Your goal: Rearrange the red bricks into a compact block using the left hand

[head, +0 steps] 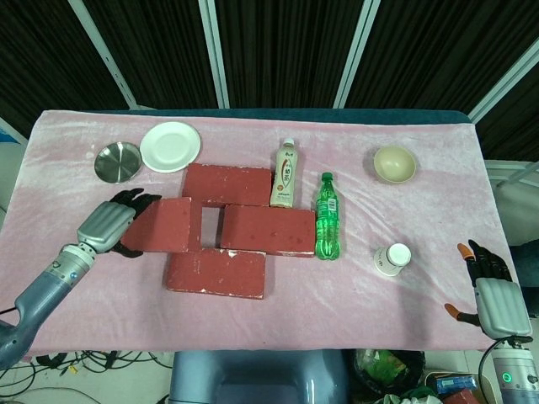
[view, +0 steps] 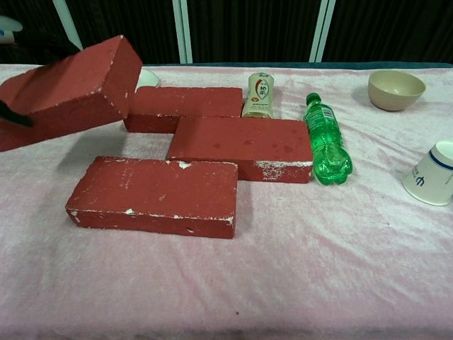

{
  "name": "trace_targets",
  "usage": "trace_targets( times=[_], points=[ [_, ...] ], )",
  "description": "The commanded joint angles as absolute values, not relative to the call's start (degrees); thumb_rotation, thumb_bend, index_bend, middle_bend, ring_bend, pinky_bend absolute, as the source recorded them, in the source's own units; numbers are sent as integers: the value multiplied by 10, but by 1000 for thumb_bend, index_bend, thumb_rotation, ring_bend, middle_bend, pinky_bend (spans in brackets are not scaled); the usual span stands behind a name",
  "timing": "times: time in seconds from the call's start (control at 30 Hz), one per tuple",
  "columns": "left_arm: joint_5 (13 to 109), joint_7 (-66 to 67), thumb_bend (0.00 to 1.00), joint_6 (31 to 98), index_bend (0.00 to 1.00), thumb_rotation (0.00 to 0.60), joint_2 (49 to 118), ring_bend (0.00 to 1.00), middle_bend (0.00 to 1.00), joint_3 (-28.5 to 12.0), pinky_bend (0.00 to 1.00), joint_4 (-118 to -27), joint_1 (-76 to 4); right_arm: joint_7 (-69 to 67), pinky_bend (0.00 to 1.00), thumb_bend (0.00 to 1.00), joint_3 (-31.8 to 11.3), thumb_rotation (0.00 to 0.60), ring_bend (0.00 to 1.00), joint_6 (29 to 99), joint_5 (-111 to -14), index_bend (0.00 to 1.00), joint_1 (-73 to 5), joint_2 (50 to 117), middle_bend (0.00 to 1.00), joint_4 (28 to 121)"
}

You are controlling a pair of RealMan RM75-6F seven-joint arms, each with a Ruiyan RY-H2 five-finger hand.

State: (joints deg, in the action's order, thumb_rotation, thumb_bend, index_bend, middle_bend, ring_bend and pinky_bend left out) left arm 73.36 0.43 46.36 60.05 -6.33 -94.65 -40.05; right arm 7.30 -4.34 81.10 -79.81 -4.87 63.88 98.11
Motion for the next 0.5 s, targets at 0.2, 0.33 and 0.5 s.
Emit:
trace_targets(
  times=[0.2,0.33,0.5],
  points=[
    [599,109,199,340,212,600,601,0,241,-89,34,-908,-514,76,78,42,-45,600,0,810,-794,0,-49,639,0,982],
    [555,137,199,329,211,600,621,0,241,-82,15,-899,-537,73,78,42,-46,600,0,810,-792,0,-49,639,0,982],
    [514,164,199,316,208,600,637,0,240,-62,0,-888,-556,72,78,43,-46,600,0,809,-791,0,-49,638,0,982]
  ],
)
